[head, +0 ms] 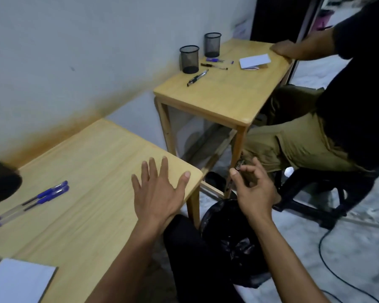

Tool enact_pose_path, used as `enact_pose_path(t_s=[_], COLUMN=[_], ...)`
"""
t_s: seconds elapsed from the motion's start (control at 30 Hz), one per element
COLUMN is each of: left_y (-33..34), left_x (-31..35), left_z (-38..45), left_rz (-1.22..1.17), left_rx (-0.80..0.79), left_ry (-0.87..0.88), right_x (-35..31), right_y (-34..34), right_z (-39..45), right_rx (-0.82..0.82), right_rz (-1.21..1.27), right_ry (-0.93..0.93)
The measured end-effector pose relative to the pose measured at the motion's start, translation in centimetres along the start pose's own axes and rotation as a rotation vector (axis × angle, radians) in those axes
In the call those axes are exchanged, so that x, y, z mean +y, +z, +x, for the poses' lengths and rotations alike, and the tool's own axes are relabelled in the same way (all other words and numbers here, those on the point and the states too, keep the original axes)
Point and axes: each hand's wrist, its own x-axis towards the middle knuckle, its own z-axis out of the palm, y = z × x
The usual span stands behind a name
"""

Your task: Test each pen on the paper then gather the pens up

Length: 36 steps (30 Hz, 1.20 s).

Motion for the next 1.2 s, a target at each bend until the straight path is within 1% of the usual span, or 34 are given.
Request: enact_pose_path(t_s=[0.07,0.2,0.37,0.73,0.9,1.07,1.13,1.2], left_y=[0.0,0.1,0.2,0.3,0.3,0.0,-0.3,-1.2], left_x=[0.0,-0.2,-0.2,-0.1,-0.1,-0.1,-0.2,-0.4], left_z=[0.0,-0.1,-0.2,-0.2,-0.2,-0.4,-0.4,-0.5], left_rz=[0.027,0.037,0.048,0.061,0.052,0.024,-0.053,-0.209], left_rx=[-0.013,-0.020,-0.014,-0.007,-0.001,0.011,0.015,0.032], left_ry=[0.000,0.002,0.017,0.012,0.014,0.013,0.009,0.003], right_x=[1.7,4.3,6.1,8.9,8.9,7.5,6.1,4.1], right_y=[-0.2,-0.4,-0.6,-0.9,-1.0,-0.9,-0.9,-0.7], right_z=[-0.2,-0.6,-0.2,-0.3,-0.4,-0.3,-0.3,-0.5], right_rx=[0.008,0.045,0.067,0.053,0.046,0.024,-0.008,-0.065], right_rz=[0.029,-0.013,-0.046,-0.080,-0.095,-0.007,0.046,0.120], right_ry=[0.052,0.102,0.159,0.303,0.348,0.337,0.312,0.289])
